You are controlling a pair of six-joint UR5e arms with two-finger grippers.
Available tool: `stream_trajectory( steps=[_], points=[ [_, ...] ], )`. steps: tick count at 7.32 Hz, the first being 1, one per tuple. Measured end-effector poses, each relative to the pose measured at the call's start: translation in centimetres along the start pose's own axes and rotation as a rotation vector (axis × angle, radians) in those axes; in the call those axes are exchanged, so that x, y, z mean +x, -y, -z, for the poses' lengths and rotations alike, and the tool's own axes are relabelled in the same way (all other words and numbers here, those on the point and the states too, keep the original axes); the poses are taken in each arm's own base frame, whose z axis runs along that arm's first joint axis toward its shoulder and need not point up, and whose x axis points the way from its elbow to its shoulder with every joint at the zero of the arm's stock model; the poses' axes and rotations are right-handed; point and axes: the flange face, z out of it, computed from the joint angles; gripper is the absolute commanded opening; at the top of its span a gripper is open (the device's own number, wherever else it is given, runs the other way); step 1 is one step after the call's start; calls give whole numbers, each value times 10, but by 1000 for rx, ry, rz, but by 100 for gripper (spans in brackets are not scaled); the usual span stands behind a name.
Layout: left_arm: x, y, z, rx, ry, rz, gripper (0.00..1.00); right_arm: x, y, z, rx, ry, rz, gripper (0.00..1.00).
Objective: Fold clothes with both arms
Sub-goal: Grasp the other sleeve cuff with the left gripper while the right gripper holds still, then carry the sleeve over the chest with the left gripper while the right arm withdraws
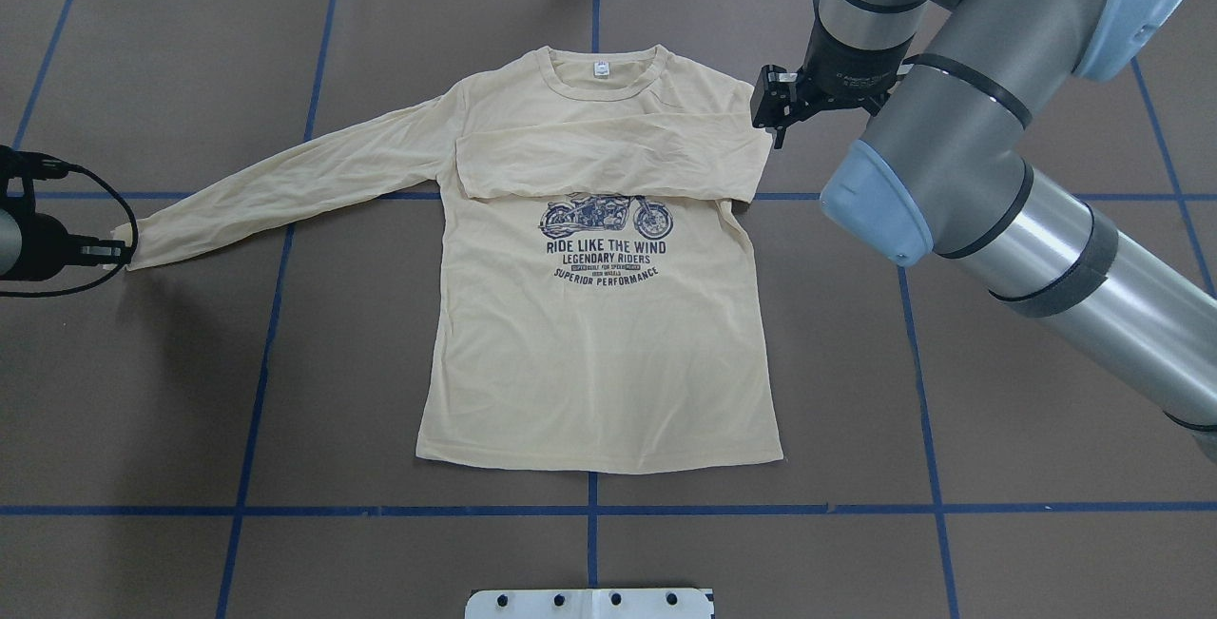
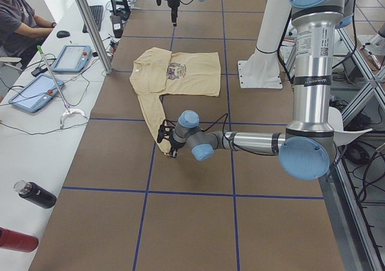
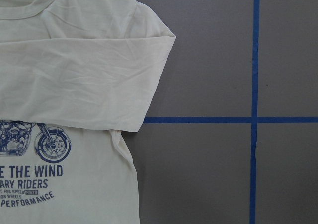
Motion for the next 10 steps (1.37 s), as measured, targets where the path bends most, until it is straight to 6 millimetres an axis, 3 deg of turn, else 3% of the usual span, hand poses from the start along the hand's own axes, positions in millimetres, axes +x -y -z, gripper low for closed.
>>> stream_trajectory(
  steps=[3, 4, 7, 8, 10],
  points=[
    [23, 9, 12, -23, -72, -8, 0, 11, -8, -2, 0, 3, 1, 100],
    [37, 25, 21, -36, -128, -4, 0, 22, -18, -2, 1, 10, 4, 100],
    [67, 128, 80, -87, -262, 75, 0, 53, -47, 1, 7, 22, 21, 100],
    [85, 161, 102, -109, -302, 117, 0, 67, -52, -2, 5, 14, 48, 100],
    [144, 211, 142, -161, -382, 230, 0, 95, -55, -10, -5, -8, 92, 100]
  ],
)
